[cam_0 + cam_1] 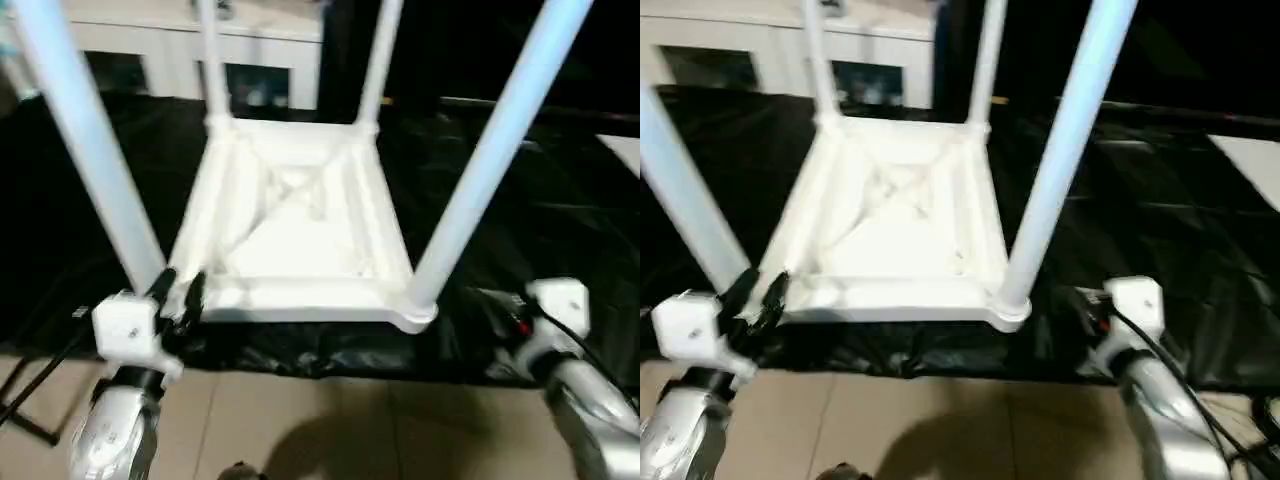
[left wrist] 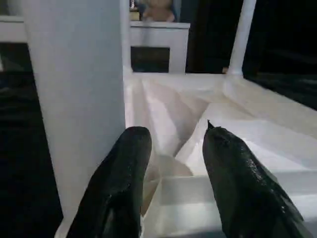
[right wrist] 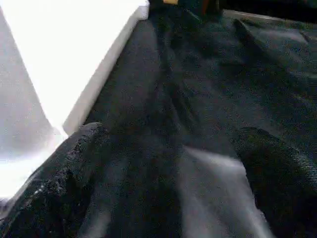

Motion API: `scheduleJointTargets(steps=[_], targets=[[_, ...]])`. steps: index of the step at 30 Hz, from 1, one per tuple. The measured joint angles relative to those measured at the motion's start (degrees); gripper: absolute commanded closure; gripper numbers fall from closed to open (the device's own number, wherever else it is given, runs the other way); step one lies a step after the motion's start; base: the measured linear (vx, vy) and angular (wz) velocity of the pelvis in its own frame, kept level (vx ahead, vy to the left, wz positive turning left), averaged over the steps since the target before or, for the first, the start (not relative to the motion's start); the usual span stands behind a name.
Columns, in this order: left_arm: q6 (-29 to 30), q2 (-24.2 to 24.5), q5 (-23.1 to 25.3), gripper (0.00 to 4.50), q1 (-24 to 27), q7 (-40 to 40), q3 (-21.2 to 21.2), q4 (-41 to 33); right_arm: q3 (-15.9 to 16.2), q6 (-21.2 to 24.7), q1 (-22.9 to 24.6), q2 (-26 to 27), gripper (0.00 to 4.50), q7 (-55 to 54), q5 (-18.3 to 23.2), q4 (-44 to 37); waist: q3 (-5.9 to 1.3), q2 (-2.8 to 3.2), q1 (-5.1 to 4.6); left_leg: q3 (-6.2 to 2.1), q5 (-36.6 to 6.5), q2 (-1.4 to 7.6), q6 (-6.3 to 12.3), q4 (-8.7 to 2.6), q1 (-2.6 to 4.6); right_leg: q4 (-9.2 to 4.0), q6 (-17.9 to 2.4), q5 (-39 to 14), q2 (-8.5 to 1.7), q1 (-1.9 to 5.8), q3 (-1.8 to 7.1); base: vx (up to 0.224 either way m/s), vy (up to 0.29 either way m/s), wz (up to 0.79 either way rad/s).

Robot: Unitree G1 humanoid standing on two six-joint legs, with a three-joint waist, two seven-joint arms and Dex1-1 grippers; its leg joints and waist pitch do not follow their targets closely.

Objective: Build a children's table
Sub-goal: Rotate leg to tighten

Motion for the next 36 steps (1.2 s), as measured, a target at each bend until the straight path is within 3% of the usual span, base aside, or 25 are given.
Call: scheduleJointTargets(steps=[5,9,12,15,19,22,25,28,33,36], targets=[[-8.8,-1.6,-0.1,1.77,5.6,0.2,0.5,-0.5,-2.3,-0.9,4.4,-4.4,0.00,7.5,3.4,-0.3,-0.14,0.00,-1.38,0.23,-0.1,0.01,0.15,-0.01,-0.10,-0.65,0.2,0.4,-0.05,-0.16,0.25,0.009,0.015,-0.04],[-19.1,-2.7,2.2,1.43,8.4,3.0,2.4,4.0,-0.6,-0.7,9.6,-9.6,0.00,20.2,9.6,-7.7,-0.27,0.24,-1.76,0.30,-0.2,0.03,0.29,-0.52,0.13,-1.12,0.4,0.5,0.00,-0.17,0.33,0.000,0.000,0.00],[-21.5,-3.4,4.6,1.20,8.4,7.9,5.7,5.3,1.6,0.7,9.4,-10.2,0.00,25.3,13.7,-11.7,-0.36,0.04,-2.02,0.25,-0.2,0.13,0.27,-0.61,0.16,-1.18,0.4,0.5,0.07,-0.17,0.25,0.000,0.000,0.00],[-23.0,-3.4,5.0,1.00,8.6,9.9,7.8,6.2,4.6,1.6,7.5,-10.6,0.00,28.0,14.5,-11.3,-0.39,-0.13,-1.75,0.27,-0.2,0.12,0.27,-0.55,0.25,-1.28,0.4,0.6,0.04,-0.24,0.25,0.000,0.000,0.00],[-26.0,-3.4,4.3,0.63,8.7,10.0,8.5,9.6,7.7,1.1,4.8,-10.5,0.00,31.5,14.6,-8.6,-0.56,-0.69,-0.48,0.38,-0.2,0.09,0.28,-0.48,0.27,-1.41,0.4,0.7,-0.04,-0.27,0.31,0.000,0.000,0.00],[-26.7,-2.9,2.1,0.43,8.6,8.8,8.1,11.9,8.5,0.0,4.8,-10.0,0.00,32.6,14.4,-6.8,-0.61,-1.05,0.50,0.56,-0.2,0.10,0.29,-0.51,0.52,-1.41,0.5,0.7,-0.09,-0.29,0.39,0.000,0.000,0.00],[-27.0,-1.4,1.0,0.26,7.4,7.0,7.6,14.5,9.9,-0.4,4.8,-8.2,0.00,31.9,13.7,-6.6,-0.66,-1.15,0.66,0.60,-0.2,0.11,0.28,-0.54,0.63,-1.39,0.5,0.7,-0.09,-0.27,0.42,0.000,0.000,0.00],[-27.1,1.1,-1.5,0.04,3.1,3.8,7.3,18.1,11.7,-1.4,3.6,-6.9,0.00,31.0,13.2,-5.8,-0.71,-1.25,0.69,0.65,-0.2,0.11,0.28,-0.61,0.81,-1.34,0.6,0.8,-0.08,-0.25,0.50,0.000,0.000,0.00],[-27.1,6.4,-2.9,0.04,-4.5,-0.5,6.9,26.9,11.9,-4.7,-0.8,-3.4,0.00,28.8,10.8,0.9,-0.78,-1.86,0.50,0.89,-0.2,0.09,0.27,-0.74,1.09,-1.22,0.6,0.9,-0.08,-0.33,0.80,0.000,0.000,0.00],[-17.5,6.3,-0.6,0.04,-5.6,2.6,6.6,20.2,11.8,-7.3,-3.3,-1.6,0.00,26.3,9.6,4.5,-0.80,-1.97,0.40,0.98,-0.2,0.10,0.27,-0.65,1.10,-1.27,0.2,1.2,-0.08,-0.32,0.92,0.000,0.000,0.00]])
